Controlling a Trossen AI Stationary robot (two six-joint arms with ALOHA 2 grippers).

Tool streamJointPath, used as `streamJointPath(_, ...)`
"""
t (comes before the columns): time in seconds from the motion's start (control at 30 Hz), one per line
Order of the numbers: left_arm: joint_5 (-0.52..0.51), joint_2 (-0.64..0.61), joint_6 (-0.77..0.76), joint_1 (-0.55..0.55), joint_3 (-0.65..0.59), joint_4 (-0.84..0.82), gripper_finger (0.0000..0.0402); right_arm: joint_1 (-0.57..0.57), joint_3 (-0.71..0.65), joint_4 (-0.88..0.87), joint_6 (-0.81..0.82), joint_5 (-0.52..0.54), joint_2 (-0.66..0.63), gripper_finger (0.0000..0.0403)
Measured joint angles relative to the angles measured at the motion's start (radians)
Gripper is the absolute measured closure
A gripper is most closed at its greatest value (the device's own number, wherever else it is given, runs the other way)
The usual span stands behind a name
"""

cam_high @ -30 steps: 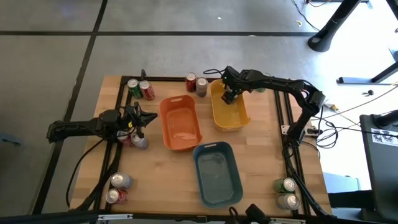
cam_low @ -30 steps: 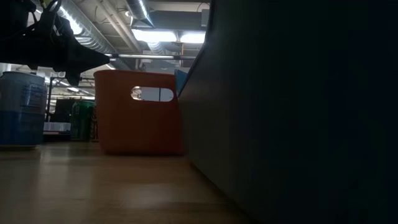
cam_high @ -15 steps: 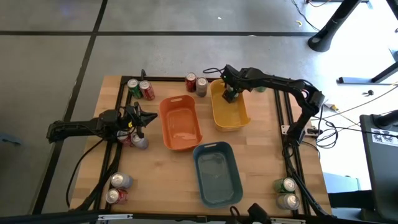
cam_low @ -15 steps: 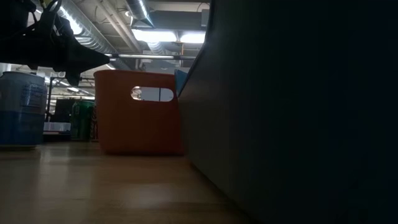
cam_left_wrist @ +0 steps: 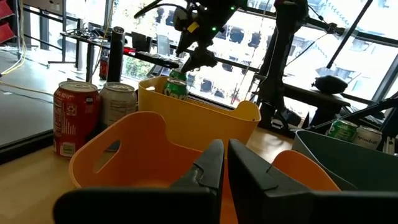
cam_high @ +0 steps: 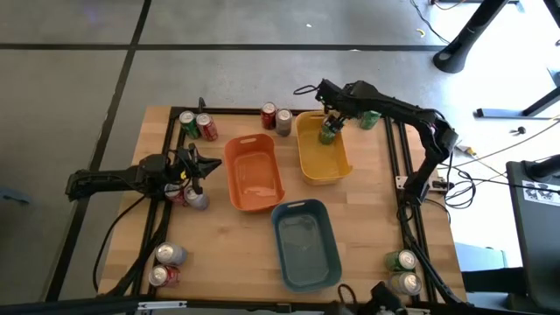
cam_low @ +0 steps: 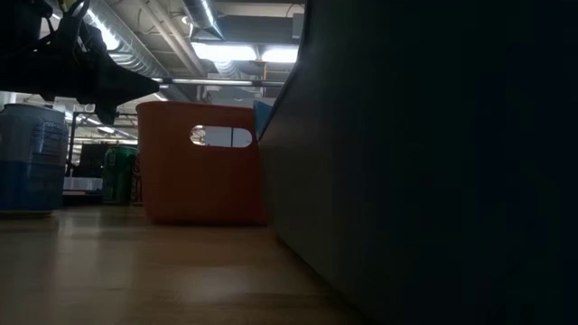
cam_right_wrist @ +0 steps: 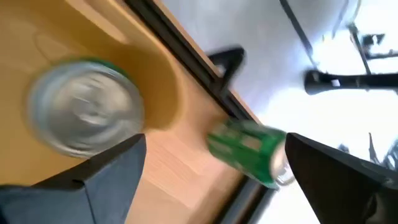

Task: Sort soda cans
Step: Put the green soda can into the yellow bin

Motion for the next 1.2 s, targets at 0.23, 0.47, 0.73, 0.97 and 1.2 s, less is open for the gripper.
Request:
streamJointPath(0.23,0.000,0.000,0.000,0.000,0.000,0.000,0.0386,-0.132,0.000,-0.069,0.015,-0.001,0.000,0.0022)
streamJointPath(0.47,0.000,0.000,0.000,0.000,0.000,0.000,0.0386,-0.247,0.000,-0.071,-0.014,-0.026,0.000,0.0006)
streamJointPath(0.73,0.000,0.000,0.000,0.000,0.000,0.000,0.0386,-0.323,-0.001,-0.054,-0.055,-0.077,0.000,0.0008)
streamJointPath(0.97,0.000,0.000,0.000,0.000,0.000,0.000,0.0386,-0.325,-0.001,-0.063,-0.015,-0.080,0.000,0.0017)
streamJointPath(1.2,0.000,0.000,-0.016,-0.001,0.000,0.000,0.0386,-0.369,-0.002,-0.030,-0.010,-0.129,0.008,0.0017)
